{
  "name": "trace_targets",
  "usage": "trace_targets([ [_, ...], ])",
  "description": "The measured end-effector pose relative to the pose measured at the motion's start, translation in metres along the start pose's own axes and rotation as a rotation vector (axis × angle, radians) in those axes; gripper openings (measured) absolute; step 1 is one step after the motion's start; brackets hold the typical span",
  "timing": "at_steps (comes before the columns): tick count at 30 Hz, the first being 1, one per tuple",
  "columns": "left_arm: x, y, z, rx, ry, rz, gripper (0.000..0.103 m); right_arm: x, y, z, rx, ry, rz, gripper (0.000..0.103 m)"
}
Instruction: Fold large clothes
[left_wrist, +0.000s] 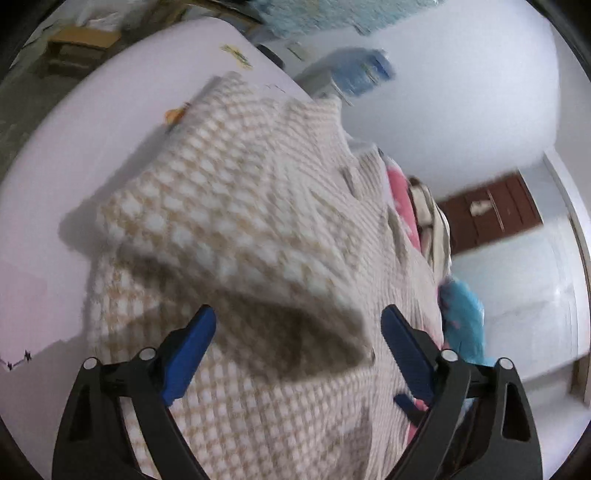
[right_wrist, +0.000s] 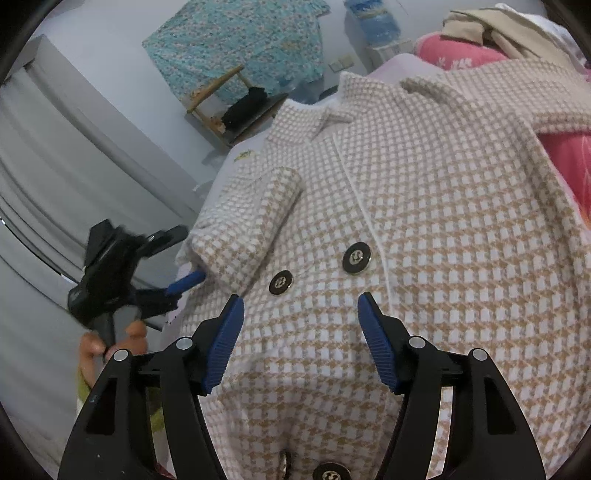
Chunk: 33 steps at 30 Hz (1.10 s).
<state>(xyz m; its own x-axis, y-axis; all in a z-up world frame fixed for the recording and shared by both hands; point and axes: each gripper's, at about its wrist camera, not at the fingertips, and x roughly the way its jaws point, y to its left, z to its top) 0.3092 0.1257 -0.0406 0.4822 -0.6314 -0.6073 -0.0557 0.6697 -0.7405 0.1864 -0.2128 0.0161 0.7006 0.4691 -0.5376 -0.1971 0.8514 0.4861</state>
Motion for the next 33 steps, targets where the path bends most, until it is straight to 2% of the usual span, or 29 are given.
trace_targets([
  [2,0.001,-0.005,0.006,0.002,-0.043,-0.009,0.087,-0.005,0.000,-0.002,-0.005,-0.009,-0.010,0.062],
  [5,0.005,-0.027,0.009,0.065,-0.095,0.030,0.087,-0.011,-0.006,-0.004,0.003,-0.018,-0.019,0.062],
  [8,0.003,-0.073,-0.001,0.269,-0.131,0.043,0.087,-0.015,-0.014,-0.005,0.021,-0.023,-0.029,0.062],
  [10,0.007,-0.112,-0.022,0.467,-0.118,0.037,0.087,-0.019,-0.021,-0.006,0.040,-0.028,-0.038,0.062],
  [12,0.013,-0.139,-0.044,0.621,-0.102,0.046,0.087,-0.023,-0.028,-0.006,0.052,-0.035,-0.050,0.062],
  [14,0.018,-0.157,-0.071,0.752,-0.053,0.022,0.087,-0.027,-0.034,-0.007,0.068,-0.043,-0.062,0.062],
  [16,0.027,-0.164,-0.094,0.832,0.006,0.006,0.087,-0.031,-0.041,-0.007,0.086,-0.053,-0.072,0.062],
  [18,0.034,-0.163,-0.111,0.877,0.043,0.030,0.087,-0.035,-0.046,-0.008,0.098,-0.059,-0.082,0.063],
  [20,0.037,-0.154,-0.122,0.881,0.070,0.049,0.087,-0.037,-0.051,-0.009,0.113,-0.063,-0.088,0.063],
  [23,0.026,-0.135,-0.124,0.812,0.080,0.049,0.087,-0.038,-0.051,-0.009,0.110,-0.063,-0.096,0.065],
  [25,0.014,-0.124,-0.120,0.760,0.053,0.063,0.087,-0.035,-0.046,-0.006,0.087,-0.054,-0.105,0.066],
  [28,-0.007,-0.104,-0.106,0.665,-0.028,0.121,0.087,-0.028,-0.029,0.004,0.022,-0.045,-0.102,0.066],
  [30,-0.022,-0.084,-0.098,0.608,-0.093,0.221,0.087,-0.023,-0.007,0.017,-0.060,-0.045,-0.074,0.066],
  [33,-0.023,-0.059,-0.084,0.566,-0.142,0.475,0.087,-0.009,0.042,0.044,-0.223,-0.030,0.011,0.066],
])
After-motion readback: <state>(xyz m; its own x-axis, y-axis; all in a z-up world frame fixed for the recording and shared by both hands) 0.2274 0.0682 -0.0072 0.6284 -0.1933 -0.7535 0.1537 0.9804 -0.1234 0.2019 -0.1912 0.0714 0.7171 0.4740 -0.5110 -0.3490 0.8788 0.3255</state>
